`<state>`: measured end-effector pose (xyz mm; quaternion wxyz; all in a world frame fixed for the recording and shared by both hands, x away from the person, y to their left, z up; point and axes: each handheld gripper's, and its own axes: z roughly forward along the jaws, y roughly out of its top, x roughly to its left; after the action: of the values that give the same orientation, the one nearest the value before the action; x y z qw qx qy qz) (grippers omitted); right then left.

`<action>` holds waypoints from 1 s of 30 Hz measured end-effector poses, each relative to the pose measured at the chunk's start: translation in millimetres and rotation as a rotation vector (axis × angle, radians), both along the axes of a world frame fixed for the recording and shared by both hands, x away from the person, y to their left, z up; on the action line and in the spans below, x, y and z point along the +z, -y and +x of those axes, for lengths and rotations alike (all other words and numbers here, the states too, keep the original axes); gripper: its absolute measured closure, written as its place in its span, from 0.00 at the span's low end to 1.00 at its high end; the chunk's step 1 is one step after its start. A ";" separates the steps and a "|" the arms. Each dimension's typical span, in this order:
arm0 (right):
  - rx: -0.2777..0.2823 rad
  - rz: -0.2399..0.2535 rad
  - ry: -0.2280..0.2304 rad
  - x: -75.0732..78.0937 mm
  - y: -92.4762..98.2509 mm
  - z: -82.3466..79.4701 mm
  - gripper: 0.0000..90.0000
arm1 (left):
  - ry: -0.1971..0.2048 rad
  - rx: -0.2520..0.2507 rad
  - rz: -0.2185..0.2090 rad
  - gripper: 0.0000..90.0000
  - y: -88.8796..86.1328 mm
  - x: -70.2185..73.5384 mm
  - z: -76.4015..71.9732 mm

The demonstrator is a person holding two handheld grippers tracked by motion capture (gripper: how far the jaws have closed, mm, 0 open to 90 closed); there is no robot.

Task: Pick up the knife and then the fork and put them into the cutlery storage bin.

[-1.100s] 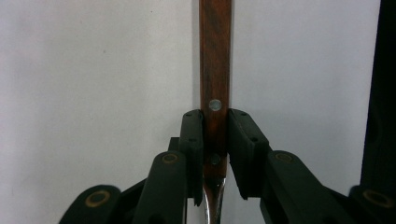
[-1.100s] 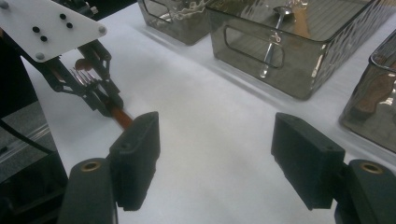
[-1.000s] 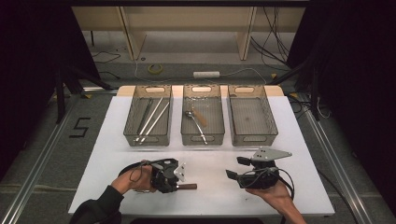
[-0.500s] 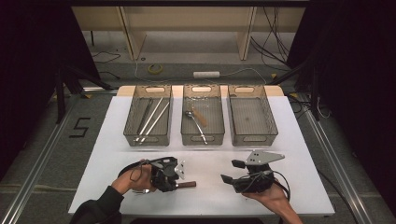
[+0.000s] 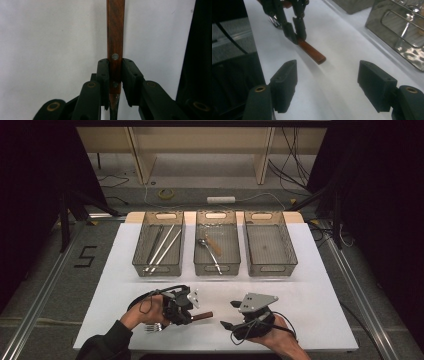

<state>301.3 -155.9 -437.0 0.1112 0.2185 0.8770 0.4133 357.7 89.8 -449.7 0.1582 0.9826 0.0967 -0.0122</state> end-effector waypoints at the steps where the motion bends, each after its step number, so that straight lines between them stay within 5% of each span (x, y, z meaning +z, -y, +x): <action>1: 0.010 -0.010 0.006 -1.0 -3.0 -0.9 0.37 | -0.004 0.007 0.000 0.85 0.9 0.2 -0.1; 11: 0.115 -0.177 0.127 -12.4 -33.5 -9.8 0.37 | -0.100 0.045 -0.019 0.85 8.0 1.3 0.0; 30: 0.254 -0.392 0.326 -34.3 -71.4 -17.7 0.49 | -0.179 0.045 -0.029 0.85 15.1 5.6 -6.2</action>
<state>283.6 -84.5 -471.3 0.2384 0.0118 0.9310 0.2761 351.4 74.8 -444.1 0.1634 0.9727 0.1326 -0.0980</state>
